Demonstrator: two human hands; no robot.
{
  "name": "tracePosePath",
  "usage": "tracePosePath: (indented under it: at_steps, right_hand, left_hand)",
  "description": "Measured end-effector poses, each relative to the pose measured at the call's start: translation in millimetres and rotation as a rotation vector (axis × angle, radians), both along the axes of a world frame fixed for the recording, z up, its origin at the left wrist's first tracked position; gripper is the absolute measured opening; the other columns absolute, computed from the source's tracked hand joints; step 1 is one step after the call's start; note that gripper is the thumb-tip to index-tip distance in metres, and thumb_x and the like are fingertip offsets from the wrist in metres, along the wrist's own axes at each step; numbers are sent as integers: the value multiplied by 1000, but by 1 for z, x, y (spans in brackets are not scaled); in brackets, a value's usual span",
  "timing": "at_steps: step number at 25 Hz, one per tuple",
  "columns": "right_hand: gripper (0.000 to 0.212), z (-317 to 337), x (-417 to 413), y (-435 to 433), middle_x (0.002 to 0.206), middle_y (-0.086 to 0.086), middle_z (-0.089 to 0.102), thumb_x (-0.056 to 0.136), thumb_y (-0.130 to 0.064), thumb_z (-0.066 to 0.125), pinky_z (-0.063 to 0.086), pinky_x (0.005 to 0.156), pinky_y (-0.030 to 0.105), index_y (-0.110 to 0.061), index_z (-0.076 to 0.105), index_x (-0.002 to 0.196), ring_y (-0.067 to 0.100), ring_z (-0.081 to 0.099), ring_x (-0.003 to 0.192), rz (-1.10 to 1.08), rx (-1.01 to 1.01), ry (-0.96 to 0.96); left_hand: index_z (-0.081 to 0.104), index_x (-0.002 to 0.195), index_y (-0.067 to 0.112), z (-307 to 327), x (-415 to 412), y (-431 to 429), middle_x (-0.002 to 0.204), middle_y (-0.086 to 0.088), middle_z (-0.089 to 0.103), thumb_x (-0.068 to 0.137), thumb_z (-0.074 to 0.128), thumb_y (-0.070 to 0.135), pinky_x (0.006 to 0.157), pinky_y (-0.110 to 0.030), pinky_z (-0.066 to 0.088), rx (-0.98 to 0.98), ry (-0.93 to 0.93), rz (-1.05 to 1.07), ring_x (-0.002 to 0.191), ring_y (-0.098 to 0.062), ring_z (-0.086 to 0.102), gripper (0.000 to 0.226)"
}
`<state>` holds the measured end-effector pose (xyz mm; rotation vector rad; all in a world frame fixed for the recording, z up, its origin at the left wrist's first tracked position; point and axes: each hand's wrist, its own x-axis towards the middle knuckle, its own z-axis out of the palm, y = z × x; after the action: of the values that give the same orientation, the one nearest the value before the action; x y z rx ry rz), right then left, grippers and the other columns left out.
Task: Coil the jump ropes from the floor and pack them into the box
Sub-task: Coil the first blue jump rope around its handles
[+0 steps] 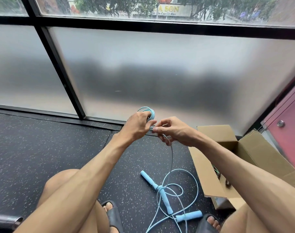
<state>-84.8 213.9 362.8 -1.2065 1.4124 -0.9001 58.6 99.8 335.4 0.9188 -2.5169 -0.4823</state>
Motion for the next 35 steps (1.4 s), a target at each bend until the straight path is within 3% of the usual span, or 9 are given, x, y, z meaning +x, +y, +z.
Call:
tracePosePath:
  at_steps: [4, 9, 12, 16, 20, 24, 28, 32, 35]
  right_hand:
    - [17, 3, -6, 0, 62, 10, 57, 93, -14, 66, 28, 40, 19, 2, 65, 90, 12, 42, 43, -117, -116, 28]
    - [10, 2, -12, -5, 62, 8, 59, 95, -12, 62, 37, 45, 19, -4, 58, 90, 7, 46, 44, -243, -220, 54]
    - [11, -2, -11, -8, 63, 5, 58, 97, -13, 59, 39, 49, 21, -8, 54, 89, 7, 47, 48, -281, -240, 96]
    - [14, -9, -13, -13, 71, 7, 56, 101, -15, 53, 46, 55, 28, -7, 53, 90, 16, 51, 60, -295, -248, 92]
    - [22, -21, -14, -11, 83, 17, 65, 105, -22, 46, 59, 71, 42, -1, 53, 104, 28, 67, 72, -199, -87, -17]
    - [17, -36, -14, -1, 101, 25, 72, 103, -21, 49, 55, 88, 50, -5, 51, 106, 39, 71, 96, 11, 147, 2]
    - [12, -43, -12, 4, 103, 26, 72, 99, -17, 57, 52, 93, 54, -7, 52, 103, 41, 70, 98, 74, 232, 126]
    - [16, -27, -9, 2, 89, 28, 71, 98, -12, 58, 61, 74, 47, 2, 54, 104, 42, 72, 79, 18, 155, 7]
    - [17, -9, -6, -1, 72, 17, 67, 97, -13, 60, 56, 50, 31, 3, 59, 101, 26, 64, 55, -19, 53, -110]
  left_hand:
    - [62, 80, 5, 4, 0, 2, 59, -7, 64, 102, 48, 36, 53, -28, 43, 417, -82, -145, 50, -19, 57, 41]
    - [60, 69, 4, 15, -4, 7, 46, -7, 45, 106, 36, 40, 45, -26, 35, 853, 37, -199, 36, -18, 39, 57]
    - [54, 67, 8, 23, 0, 11, 47, -3, 33, 104, 40, 42, 46, -26, 27, 1029, 91, -229, 39, -15, 28, 52]
    - [49, 72, 12, 34, 10, 12, 49, 3, 27, 103, 41, 35, 50, -27, 33, 1224, 224, -366, 43, -12, 26, 40]
    - [53, 80, 9, 38, 14, 5, 51, 5, 30, 105, 35, 36, 57, -27, 41, 1431, 522, -410, 44, -10, 33, 41]
    - [57, 96, 4, 40, 19, -3, 62, 1, 40, 106, 32, 35, 73, -35, 38, 1414, 779, -367, 56, -16, 40, 41]
    - [59, 102, 3, 41, 19, -6, 68, -1, 44, 107, 31, 36, 74, -32, 42, 1303, 940, -262, 61, -17, 46, 44]
    - [63, 101, 0, 40, 16, -11, 68, -6, 58, 106, 38, 32, 71, -33, 53, 1021, 1042, -76, 64, -21, 57, 40]
    - [65, 101, -1, 36, 16, -12, 69, -12, 65, 105, 43, 31, 67, -31, 50, 666, 867, 65, 62, -21, 64, 39]
